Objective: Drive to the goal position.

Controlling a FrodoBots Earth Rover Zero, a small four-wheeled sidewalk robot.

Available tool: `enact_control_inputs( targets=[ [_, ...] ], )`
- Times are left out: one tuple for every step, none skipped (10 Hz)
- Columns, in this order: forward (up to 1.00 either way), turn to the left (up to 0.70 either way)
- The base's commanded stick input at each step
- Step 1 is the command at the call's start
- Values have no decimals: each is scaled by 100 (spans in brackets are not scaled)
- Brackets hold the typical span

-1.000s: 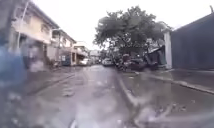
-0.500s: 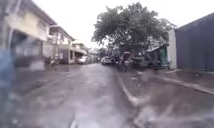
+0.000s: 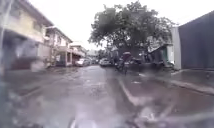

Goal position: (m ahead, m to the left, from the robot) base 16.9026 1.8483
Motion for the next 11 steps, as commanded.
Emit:
enact_control_inputs(
  targets=[
    [100,0],
    [100,0],
    [100,0],
    [100,0],
    [100,0],
    [100,0],
    [100,0],
    [100,0],
    [100,0],
    [100,0],
    [100,0]
  ],
)
